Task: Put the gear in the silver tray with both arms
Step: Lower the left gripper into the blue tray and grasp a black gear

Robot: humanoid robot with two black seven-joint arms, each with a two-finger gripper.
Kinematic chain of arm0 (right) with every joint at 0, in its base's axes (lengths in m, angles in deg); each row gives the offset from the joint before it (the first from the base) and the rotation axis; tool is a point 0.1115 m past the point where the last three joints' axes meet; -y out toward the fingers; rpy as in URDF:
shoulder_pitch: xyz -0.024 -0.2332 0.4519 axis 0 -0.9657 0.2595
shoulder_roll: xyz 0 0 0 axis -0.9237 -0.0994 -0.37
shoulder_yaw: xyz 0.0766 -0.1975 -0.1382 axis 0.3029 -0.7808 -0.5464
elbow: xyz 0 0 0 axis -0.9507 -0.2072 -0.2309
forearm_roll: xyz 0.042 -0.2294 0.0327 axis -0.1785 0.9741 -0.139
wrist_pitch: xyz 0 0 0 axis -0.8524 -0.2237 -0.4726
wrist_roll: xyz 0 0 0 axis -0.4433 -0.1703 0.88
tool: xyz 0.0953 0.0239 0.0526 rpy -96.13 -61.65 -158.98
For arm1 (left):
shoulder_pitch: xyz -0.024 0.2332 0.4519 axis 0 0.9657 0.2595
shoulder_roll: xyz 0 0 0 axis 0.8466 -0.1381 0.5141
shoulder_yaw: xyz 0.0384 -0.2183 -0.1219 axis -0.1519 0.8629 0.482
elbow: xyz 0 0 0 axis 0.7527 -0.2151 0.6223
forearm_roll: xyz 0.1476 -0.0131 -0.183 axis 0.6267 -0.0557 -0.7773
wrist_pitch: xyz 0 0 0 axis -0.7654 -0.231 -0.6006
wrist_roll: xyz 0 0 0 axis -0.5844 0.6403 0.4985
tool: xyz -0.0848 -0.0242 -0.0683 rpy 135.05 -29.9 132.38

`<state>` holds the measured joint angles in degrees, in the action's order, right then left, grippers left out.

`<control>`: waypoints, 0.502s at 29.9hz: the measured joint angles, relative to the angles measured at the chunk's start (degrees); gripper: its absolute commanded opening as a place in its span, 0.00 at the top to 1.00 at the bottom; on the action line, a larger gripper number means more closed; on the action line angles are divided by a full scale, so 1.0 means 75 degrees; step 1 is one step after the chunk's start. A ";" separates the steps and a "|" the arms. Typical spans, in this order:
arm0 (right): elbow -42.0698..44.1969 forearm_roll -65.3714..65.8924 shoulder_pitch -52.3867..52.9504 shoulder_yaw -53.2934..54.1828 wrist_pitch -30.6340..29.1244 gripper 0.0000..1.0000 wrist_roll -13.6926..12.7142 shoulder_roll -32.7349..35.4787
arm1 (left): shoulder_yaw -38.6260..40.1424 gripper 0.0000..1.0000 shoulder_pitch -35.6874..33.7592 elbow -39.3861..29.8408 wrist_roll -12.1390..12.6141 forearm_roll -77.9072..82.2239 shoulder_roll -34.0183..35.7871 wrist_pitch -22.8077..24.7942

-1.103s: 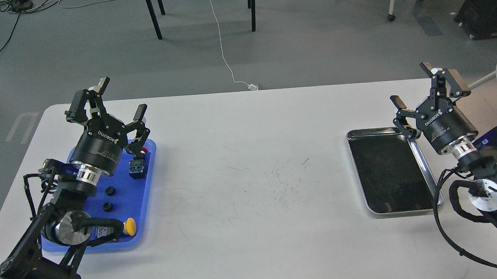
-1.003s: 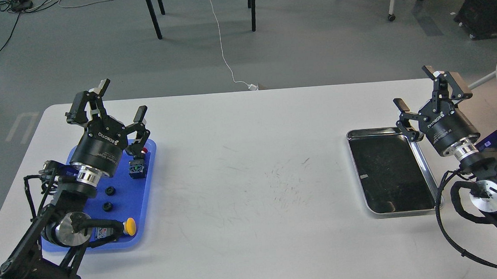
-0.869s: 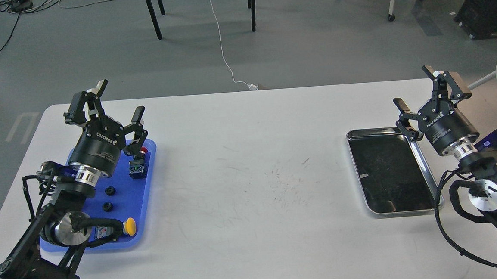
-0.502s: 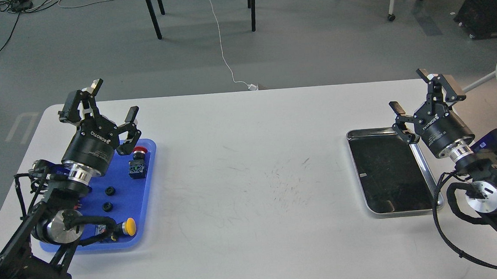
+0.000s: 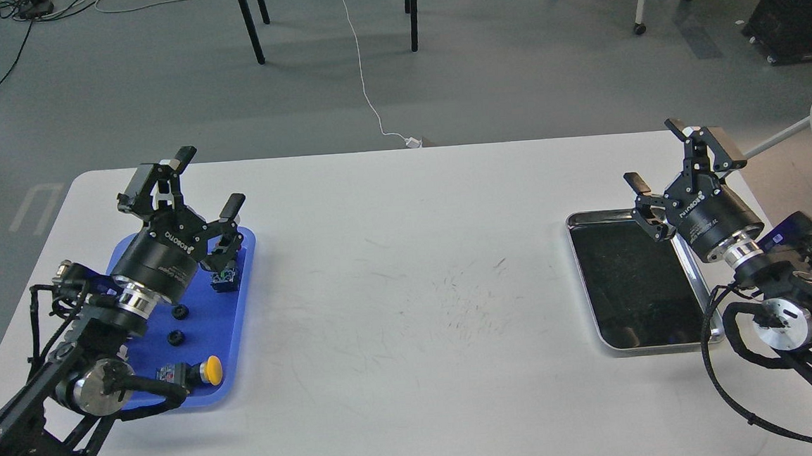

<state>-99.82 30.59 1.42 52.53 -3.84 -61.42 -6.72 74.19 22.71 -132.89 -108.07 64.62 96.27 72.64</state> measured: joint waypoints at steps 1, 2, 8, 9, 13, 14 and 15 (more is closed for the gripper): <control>0.0001 0.0000 0.0003 -0.0028 0.0000 0.01 0.0000 0.0000 | -0.0015 0.02 -0.0036 -0.0161 -0.0071 0.0495 0.0178 0.0150; 0.0002 0.0000 0.0004 -0.0045 0.0000 0.01 0.0000 0.0001 | -0.0023 0.02 -0.0083 -0.0322 -0.0155 0.1024 0.0366 0.0338; 0.0007 0.0000 0.0009 -0.0072 0.0000 0.01 0.0000 0.0009 | -0.0214 0.02 -0.0623 -0.1018 -0.0842 0.4376 0.1626 0.0977; 0.0007 -0.0001 0.0012 -0.0074 0.0000 0.01 0.0000 0.0008 | -0.0358 0.02 -0.0811 -0.1075 -0.0985 0.4975 0.1833 0.0988; 0.0007 0.0000 0.0021 -0.0077 0.0000 0.01 0.0000 0.0000 | -0.1356 0.02 -0.1768 -0.1027 -0.1163 0.7367 0.2516 0.1000; 0.0007 -0.0001 0.0022 -0.0077 0.0000 0.01 0.0000 0.0000 | -0.1720 0.02 -0.2050 -0.0918 -0.1171 0.8026 0.2600 0.1000; 0.0007 -0.0001 0.0023 -0.0077 0.0000 0.01 0.0000 -0.0001 | -0.2088 0.02 -0.2319 -0.0765 -0.1176 0.8614 0.2642 0.0998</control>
<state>-99.77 30.58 1.59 51.95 -3.84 -61.42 -6.73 58.53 5.32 -138.63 -116.89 129.22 116.09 80.13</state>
